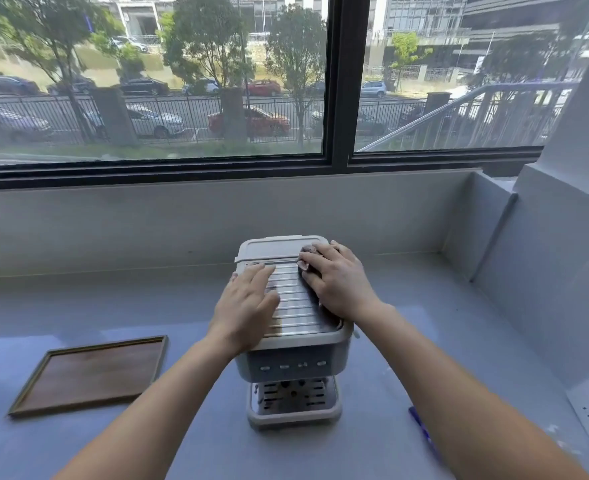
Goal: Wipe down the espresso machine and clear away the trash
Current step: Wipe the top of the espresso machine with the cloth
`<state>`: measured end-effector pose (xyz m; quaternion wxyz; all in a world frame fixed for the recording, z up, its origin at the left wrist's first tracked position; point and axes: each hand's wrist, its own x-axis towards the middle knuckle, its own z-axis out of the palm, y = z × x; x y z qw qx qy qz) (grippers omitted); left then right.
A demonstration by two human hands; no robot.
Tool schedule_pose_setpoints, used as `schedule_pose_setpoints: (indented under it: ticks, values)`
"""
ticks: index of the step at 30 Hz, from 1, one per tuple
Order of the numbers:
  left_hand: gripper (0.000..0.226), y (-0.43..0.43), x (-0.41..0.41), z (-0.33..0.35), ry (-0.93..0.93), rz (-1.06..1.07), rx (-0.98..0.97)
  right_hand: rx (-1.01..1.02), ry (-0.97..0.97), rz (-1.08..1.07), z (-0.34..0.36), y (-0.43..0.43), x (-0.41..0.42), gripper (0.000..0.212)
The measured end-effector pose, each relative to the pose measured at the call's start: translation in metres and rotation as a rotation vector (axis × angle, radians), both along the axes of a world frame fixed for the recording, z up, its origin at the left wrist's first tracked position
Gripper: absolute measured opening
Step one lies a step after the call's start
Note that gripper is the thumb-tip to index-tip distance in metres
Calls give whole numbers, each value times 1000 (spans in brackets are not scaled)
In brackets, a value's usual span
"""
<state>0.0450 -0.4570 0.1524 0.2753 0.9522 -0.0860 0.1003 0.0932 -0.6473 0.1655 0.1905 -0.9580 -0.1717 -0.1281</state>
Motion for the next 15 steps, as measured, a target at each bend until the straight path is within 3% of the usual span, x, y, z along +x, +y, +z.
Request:
schedule_pose_setpoints:
  ticks: [2,5,8,12,15]
  values:
    - [61,2,-4,1,-17,38,-321,-73,-54,57,-1,7,-18,38]
    - [58,3,-6,0,-36,28,-466,-103,-106,238,-4,26,-54,42]
    - [46,2,-7,-1,-68,-21,-428,-47,-116,317,-5,19,-73,40]
    - [52,3,-3,0,-93,-23,-277,47,-80,38,0,-3,-64,33]
    - [51,5,-2,0,-83,-37,-228,-3,-155,-100,-6,33,-78,33]
